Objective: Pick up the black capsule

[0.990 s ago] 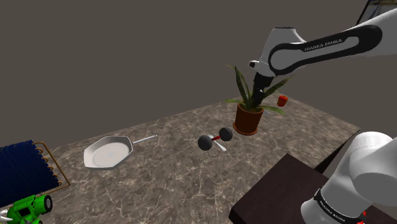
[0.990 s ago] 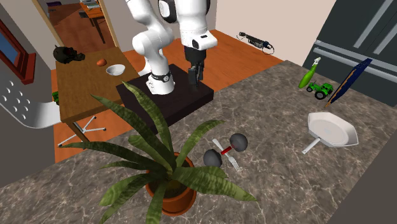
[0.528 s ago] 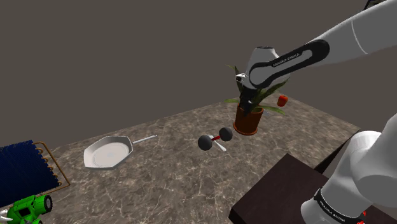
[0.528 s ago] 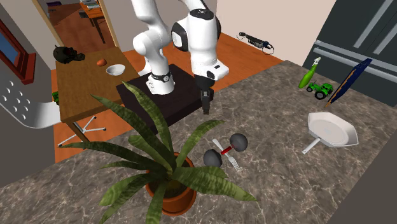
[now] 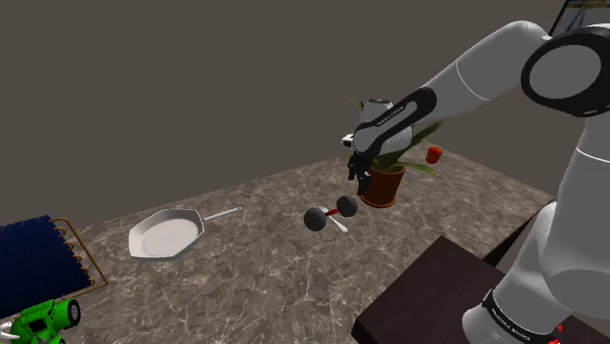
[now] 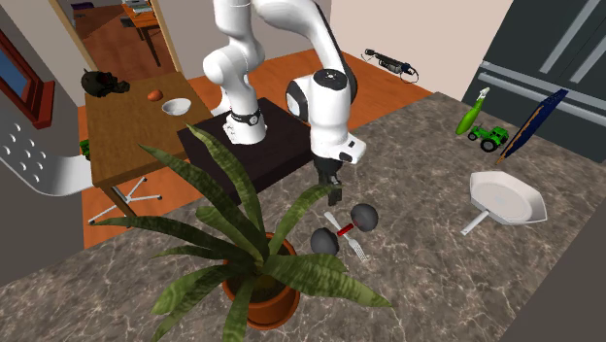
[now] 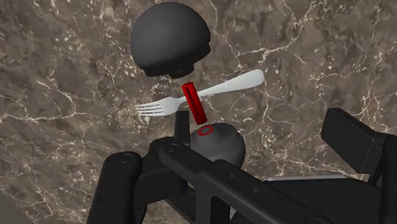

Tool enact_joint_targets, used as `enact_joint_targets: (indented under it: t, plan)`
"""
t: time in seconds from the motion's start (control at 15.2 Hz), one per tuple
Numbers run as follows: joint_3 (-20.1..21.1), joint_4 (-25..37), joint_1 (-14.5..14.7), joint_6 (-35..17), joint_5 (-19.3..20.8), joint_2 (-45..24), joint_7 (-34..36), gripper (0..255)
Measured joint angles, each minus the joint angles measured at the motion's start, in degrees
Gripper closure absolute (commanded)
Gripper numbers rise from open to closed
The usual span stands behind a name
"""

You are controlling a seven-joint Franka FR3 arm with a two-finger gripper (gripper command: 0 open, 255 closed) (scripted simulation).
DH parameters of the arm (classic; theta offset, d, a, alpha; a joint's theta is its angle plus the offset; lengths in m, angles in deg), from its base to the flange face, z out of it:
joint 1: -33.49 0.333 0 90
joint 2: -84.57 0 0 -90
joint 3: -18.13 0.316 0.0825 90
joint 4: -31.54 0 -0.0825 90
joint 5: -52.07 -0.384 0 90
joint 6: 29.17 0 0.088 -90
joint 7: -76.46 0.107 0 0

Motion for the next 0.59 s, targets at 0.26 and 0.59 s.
enact_joint_targets:
  t: [0.26, 0.59]
  plan:
    - [3.2, 5.4, -1.7, -2.6, -3.8, -9.2, -8.1, 0]
    - [7.5, 12.5, -4.0, -5.5, -5.5, -19.9, -15.8, 0]
